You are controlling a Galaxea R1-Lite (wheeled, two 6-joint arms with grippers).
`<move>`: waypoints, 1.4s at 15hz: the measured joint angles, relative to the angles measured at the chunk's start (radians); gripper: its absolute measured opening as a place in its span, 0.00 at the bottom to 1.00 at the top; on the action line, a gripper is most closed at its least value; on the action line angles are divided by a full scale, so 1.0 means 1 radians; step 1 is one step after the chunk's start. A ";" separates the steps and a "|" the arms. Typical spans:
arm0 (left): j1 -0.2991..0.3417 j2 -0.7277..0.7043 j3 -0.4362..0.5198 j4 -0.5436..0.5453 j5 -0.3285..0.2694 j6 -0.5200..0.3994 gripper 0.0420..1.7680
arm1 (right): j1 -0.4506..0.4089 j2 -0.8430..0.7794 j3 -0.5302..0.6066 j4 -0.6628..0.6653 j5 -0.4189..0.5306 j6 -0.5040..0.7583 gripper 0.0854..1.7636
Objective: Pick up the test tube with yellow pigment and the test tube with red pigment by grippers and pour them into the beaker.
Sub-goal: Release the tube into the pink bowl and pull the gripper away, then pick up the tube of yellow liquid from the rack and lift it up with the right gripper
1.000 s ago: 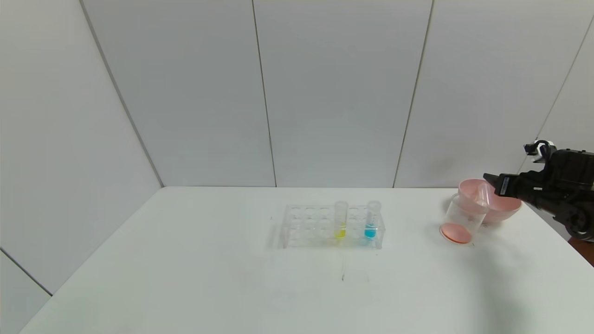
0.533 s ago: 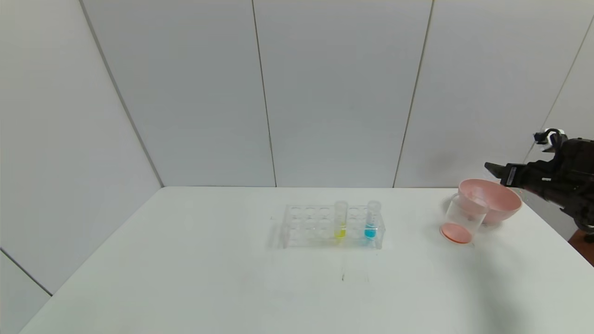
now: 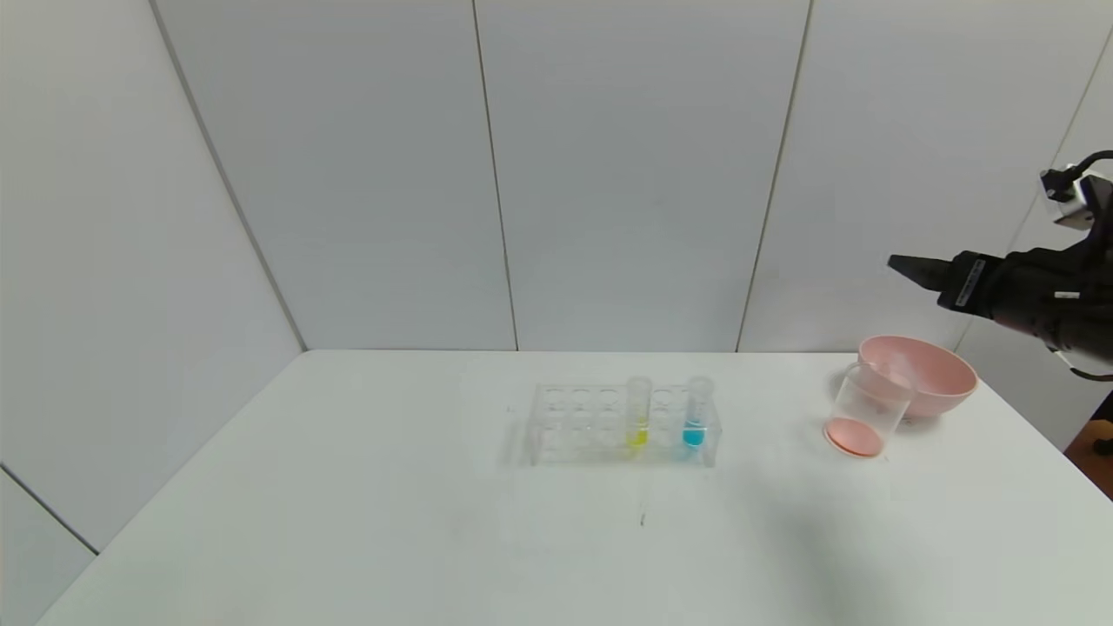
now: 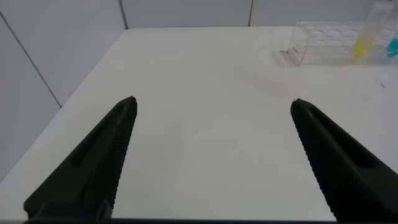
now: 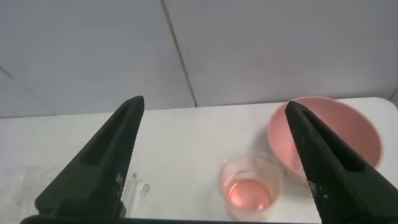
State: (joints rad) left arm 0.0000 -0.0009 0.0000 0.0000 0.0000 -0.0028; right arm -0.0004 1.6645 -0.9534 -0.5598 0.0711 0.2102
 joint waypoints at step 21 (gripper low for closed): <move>0.000 0.000 0.000 0.000 0.000 0.000 1.00 | 0.849 0.395 0.197 -0.490 -0.634 0.007 0.96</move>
State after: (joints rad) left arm 0.0000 -0.0009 0.0000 0.0000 0.0000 -0.0028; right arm 0.8489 2.0596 -0.7562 -1.0494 -0.5628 0.2172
